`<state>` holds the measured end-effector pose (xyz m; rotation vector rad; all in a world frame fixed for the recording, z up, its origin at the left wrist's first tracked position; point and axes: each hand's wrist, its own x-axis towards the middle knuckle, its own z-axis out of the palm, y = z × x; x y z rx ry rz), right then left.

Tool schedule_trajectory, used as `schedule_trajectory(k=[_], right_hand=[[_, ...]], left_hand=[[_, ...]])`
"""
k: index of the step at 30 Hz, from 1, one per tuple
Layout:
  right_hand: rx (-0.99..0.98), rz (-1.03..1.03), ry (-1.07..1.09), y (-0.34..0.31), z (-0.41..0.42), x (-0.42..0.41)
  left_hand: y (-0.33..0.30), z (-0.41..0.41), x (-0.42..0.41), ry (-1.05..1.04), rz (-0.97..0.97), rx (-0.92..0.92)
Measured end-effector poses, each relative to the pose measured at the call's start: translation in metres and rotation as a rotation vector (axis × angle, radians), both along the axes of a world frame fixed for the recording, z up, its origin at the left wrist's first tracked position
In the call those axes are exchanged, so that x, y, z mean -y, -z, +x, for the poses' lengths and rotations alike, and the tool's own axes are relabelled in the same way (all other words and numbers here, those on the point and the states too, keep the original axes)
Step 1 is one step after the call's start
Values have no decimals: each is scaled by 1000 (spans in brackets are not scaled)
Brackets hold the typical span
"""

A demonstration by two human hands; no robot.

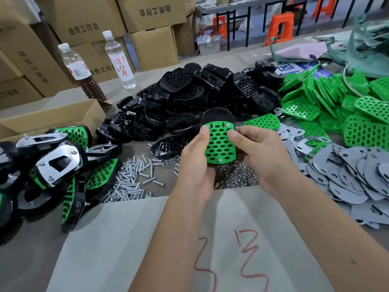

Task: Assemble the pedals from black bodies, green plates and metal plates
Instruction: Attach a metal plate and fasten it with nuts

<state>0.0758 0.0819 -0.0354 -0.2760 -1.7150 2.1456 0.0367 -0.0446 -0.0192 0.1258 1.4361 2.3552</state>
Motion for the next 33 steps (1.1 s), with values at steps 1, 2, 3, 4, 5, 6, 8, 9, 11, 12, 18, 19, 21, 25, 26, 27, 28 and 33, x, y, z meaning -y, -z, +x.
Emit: schedule_trajectory(k=[1,2,3,4,5,6,8,9,11,12,18,19,21,25,26,27,28,33], right_hand=[[6,-6,0,0,0,0],[14,-5,6,1,0,0],[24,-4,17,2,0,0],[35,-10,30,1,0,1],[43,-20,45,0,0,2],[49,-27,57,0,0,3],[44,-3,97,0,-1,4],[31,49,126,0,-1,5],[3,167,183,1,-1,7],[-4,190,197,1,0,7],[-14,184,216,1,1,11],[-10,173,215,1,1,13],[-3,151,220,0,2,15],[12,131,218,0,4,18],[16,128,221,-1,4,18],[20,122,214,-1,4,17],[23,111,192,-1,4,17],[124,180,-137,0,6,19]], left_hand=[[0,-1,1,6,-21,-8],[-1,-1,3,8,-52,-17],[-1,-2,4,7,-89,-30],[-1,-3,4,3,-128,-45],[-1,-3,4,-4,-163,-58],[-1,-3,4,-17,-191,-70],[2,-1,1,-56,-231,-93],[3,-1,-1,-81,-246,-104],[7,-1,-2,-114,-268,-123],[8,-2,-2,-118,-270,-129],[9,-3,-3,-153,-254,-92],[8,-3,-2,-155,-244,-81],[7,-4,0,-148,-214,-62],[6,-2,0,-172,-191,-42],[6,-2,-1,-187,-200,-40],[6,-1,-2,-207,-209,-39],[5,-1,-3,-229,-210,-39],[-2,0,-2,-336,-86,22]])
